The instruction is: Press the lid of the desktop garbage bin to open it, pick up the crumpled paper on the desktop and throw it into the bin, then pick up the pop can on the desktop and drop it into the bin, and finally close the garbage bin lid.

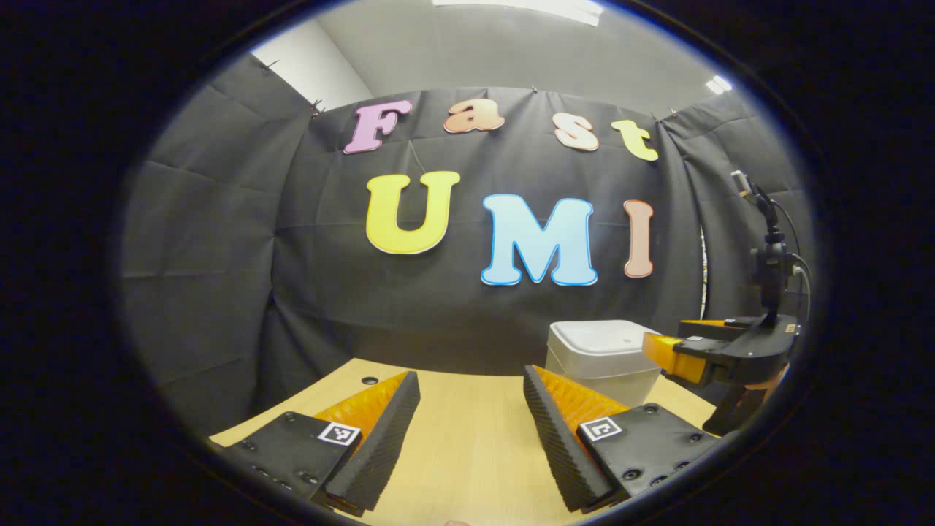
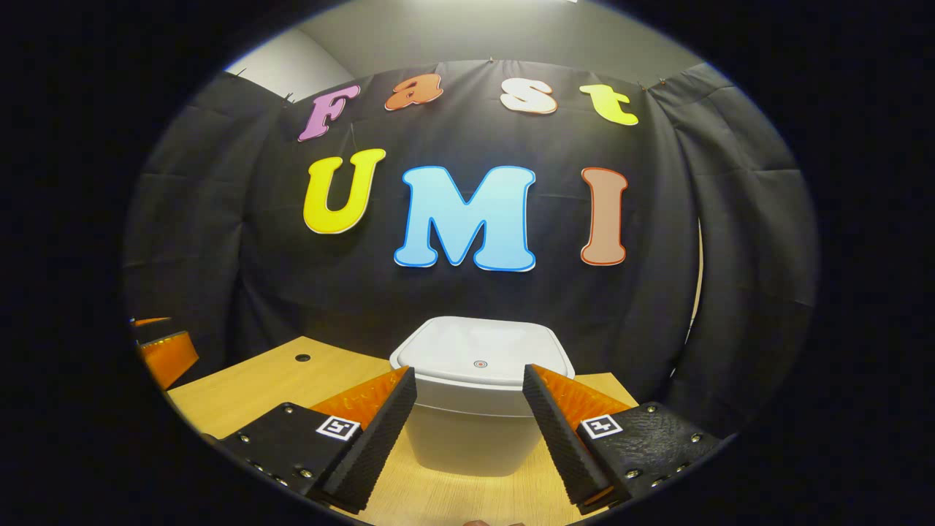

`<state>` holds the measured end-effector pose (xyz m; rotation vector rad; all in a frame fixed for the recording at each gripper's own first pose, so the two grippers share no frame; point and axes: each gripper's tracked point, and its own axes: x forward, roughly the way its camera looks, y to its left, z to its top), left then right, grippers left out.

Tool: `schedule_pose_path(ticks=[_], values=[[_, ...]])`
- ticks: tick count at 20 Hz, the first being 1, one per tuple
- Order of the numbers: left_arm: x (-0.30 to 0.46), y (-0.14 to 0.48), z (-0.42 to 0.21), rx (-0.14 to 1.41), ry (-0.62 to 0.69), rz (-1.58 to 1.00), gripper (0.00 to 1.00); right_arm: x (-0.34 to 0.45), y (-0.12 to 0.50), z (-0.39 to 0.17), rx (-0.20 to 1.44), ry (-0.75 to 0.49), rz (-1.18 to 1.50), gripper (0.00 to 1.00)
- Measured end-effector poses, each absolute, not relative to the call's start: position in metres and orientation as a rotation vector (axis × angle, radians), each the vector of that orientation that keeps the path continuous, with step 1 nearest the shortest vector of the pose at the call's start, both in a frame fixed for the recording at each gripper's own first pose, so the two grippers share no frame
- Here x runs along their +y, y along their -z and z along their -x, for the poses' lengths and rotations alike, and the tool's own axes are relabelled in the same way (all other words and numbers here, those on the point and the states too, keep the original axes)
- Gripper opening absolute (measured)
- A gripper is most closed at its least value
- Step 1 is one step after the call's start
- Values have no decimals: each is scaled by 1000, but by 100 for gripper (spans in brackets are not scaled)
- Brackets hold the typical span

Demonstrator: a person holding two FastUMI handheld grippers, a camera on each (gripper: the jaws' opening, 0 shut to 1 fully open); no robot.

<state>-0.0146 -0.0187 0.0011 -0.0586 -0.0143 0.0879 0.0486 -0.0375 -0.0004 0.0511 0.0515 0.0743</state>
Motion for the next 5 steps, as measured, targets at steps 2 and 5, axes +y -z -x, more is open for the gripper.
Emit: schedule_pose_path(ticks=[2, 5], values=[[-18, -5, 12, -31, -81, 44, 93, -34, -5, -37, 48, -84, -65, 94], [-15, -5, 6, -32, -72, 27, 95, -28, -5, -20, 50, -90, -72, 94]])
